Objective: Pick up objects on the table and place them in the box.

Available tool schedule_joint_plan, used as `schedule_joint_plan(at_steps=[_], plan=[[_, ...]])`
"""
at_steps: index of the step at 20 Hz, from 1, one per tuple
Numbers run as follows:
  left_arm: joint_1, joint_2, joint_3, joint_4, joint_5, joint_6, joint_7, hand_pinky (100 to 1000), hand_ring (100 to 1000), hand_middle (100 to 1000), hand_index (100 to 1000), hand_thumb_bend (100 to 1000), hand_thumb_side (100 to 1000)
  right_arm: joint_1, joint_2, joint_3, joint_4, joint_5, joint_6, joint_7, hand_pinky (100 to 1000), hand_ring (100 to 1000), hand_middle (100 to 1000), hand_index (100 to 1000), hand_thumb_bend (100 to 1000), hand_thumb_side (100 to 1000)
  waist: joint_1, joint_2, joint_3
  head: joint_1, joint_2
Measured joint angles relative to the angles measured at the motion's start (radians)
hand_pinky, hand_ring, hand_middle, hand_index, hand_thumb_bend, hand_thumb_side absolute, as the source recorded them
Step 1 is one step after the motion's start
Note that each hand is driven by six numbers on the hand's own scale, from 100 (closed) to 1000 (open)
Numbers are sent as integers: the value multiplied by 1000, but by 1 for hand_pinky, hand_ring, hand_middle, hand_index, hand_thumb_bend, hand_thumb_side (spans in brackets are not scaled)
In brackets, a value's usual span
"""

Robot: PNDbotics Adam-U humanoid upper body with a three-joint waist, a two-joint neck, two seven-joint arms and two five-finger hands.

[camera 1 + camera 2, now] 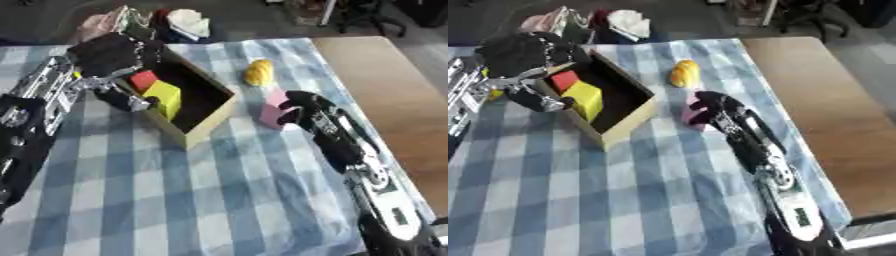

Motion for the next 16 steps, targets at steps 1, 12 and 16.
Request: schedule_joint_plan(at_steps=[1, 12, 16], plan=[[0, 15, 9, 7, 22, 4, -15, 783, 701, 759, 896, 318, 284, 0, 0, 0, 0, 0, 0, 0, 768, 626, 679, 819, 100, 688, 0, 0, 1, -4, 0], [-26, 145, 150, 178, 91, 150, -115, 776, 690, 749, 890, 251, 302, -1, 0, -1, 0, 0, -1, -2, 768, 626, 679, 818, 100, 690, 0, 0, 7, -22, -5], [-29, 143, 196, 290, 42, 200, -112, 771, 678, 741, 886, 194, 293, -2, 0, 0, 0, 0, -1, -2, 768, 626, 679, 818, 100, 691, 0, 1, 3, -23, -7]])
